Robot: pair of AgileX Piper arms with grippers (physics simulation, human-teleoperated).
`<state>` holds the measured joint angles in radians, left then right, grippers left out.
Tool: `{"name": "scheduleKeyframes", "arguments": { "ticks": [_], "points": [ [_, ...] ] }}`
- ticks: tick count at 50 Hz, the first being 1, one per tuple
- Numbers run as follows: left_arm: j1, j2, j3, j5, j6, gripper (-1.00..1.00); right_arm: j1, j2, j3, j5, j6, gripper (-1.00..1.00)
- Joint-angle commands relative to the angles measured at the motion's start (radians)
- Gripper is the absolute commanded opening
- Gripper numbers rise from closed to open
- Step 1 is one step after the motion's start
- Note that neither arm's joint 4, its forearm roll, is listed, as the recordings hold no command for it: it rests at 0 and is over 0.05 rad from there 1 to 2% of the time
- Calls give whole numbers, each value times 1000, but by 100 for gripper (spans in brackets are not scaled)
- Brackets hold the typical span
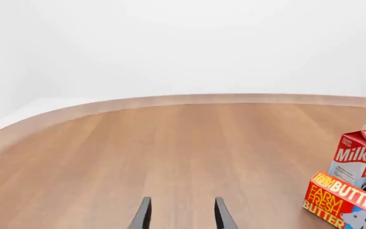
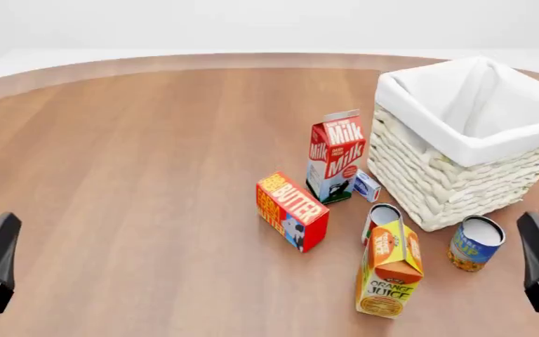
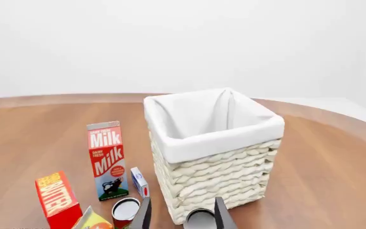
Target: Pick up the alphabet soup, and put it in the basket.
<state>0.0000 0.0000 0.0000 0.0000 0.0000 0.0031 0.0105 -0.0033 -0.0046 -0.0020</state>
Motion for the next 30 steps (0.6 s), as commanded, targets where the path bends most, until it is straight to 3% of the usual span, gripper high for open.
{"name": "scheduleKeyframes", "arguments": {
  "ticks": [1, 5, 16, 30],
  "points": [
    [0, 0, 0, 0, 0, 100, 4, 31, -12, -10, -5, 100],
    [0, 0, 0, 0, 0, 100, 11, 46, -15, -20, -39, 100],
    [0, 0, 0, 0, 0, 100, 20, 43, -34, 3, -59, 100],
    [0, 0, 0, 0, 0, 100, 12, 49, -132, 107, -88, 100]
  ]
}}
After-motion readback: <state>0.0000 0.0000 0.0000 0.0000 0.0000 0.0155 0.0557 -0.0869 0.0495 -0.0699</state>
